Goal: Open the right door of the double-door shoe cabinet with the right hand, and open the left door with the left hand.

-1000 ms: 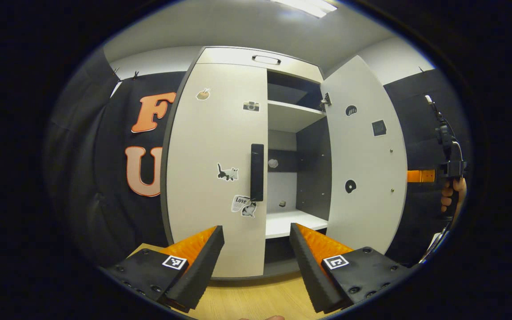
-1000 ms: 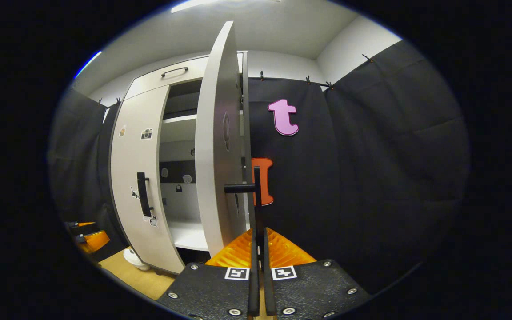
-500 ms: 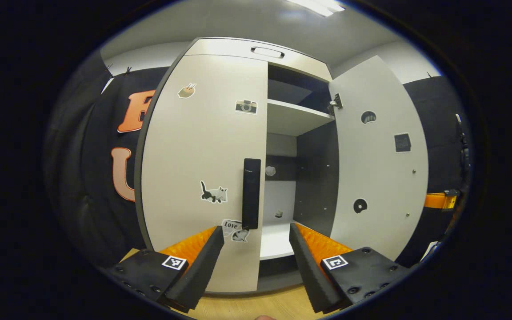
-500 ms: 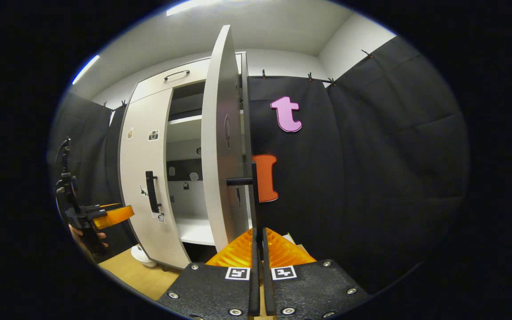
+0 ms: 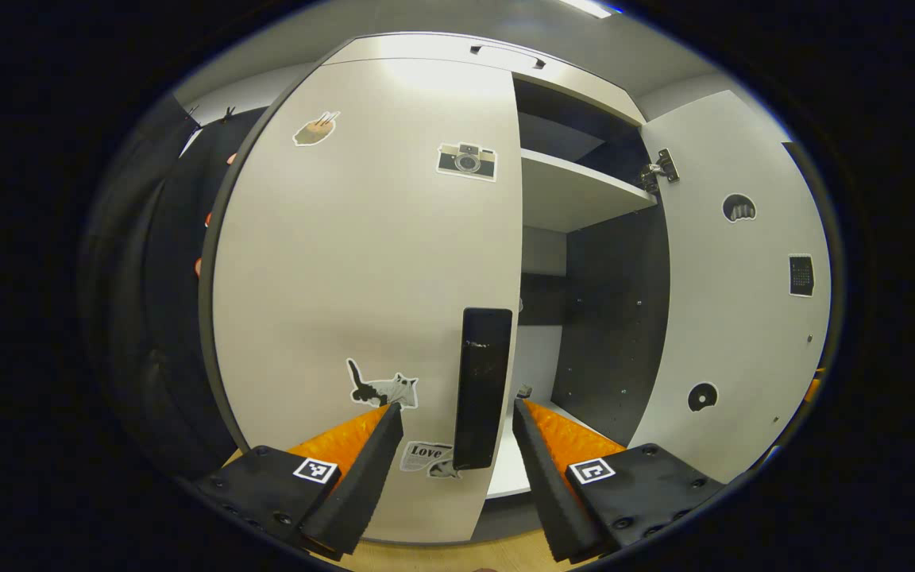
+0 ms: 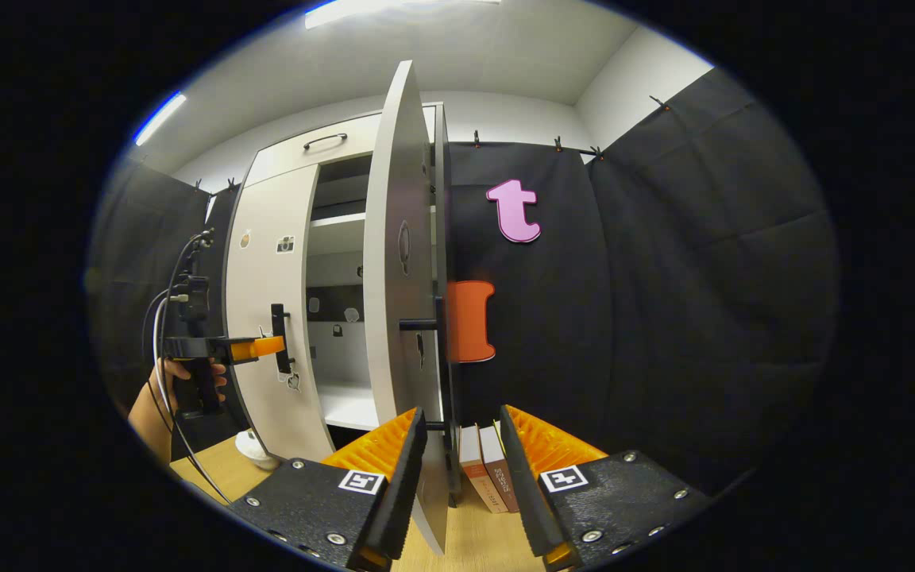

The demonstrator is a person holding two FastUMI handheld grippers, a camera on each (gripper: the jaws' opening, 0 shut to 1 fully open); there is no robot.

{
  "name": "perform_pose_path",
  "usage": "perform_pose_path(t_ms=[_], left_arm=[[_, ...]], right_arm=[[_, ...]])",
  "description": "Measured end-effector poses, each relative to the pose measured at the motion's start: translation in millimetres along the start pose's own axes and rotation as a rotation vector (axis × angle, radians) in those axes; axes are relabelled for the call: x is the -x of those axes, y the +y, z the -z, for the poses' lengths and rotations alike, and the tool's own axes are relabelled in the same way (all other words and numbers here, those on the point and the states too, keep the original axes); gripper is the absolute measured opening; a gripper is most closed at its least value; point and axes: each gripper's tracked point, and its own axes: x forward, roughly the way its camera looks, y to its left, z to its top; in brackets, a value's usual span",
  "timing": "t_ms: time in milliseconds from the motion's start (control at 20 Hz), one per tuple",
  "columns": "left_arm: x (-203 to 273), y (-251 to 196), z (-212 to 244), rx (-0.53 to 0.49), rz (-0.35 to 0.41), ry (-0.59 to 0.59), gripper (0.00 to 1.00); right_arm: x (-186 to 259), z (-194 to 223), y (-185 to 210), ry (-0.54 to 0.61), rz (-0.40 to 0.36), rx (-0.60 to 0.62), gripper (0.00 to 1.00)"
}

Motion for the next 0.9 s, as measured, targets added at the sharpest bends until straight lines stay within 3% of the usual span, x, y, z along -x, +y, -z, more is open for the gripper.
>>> perform_pose_path(t_ms=[150, 200, 250, 400, 800, 900], left_arm=[[-12, 4, 0, -0.033, -0.048, 0.005, 0.89], [-15, 6, 1, -0.039, -0.074, 0.016, 0.88], [-16, 7, 2, -0.047, -0.094, 0.024, 0.89], [-25, 14, 5, -0.058, -0.133, 0.043, 0.88], [-30, 15, 10, -0.054, -0.170, 0.074, 0.90], [-32, 9, 11, -0.053, -0.168, 0.074, 0.83]], right_arm=[[7, 0, -9, -0.001, 0.012, 0.004, 0.66], [10, 0, -10, -0.003, 0.014, 0.005, 0.75], [14, -2, -12, -0.007, 0.013, 0.005, 0.71], [24, -3, -19, 0.000, 0.031, 0.008, 0.76], [44, -13, -27, 0.003, 0.054, 0.020, 0.75], [46, -7, -24, 0.014, 0.047, 0.018, 0.75]])
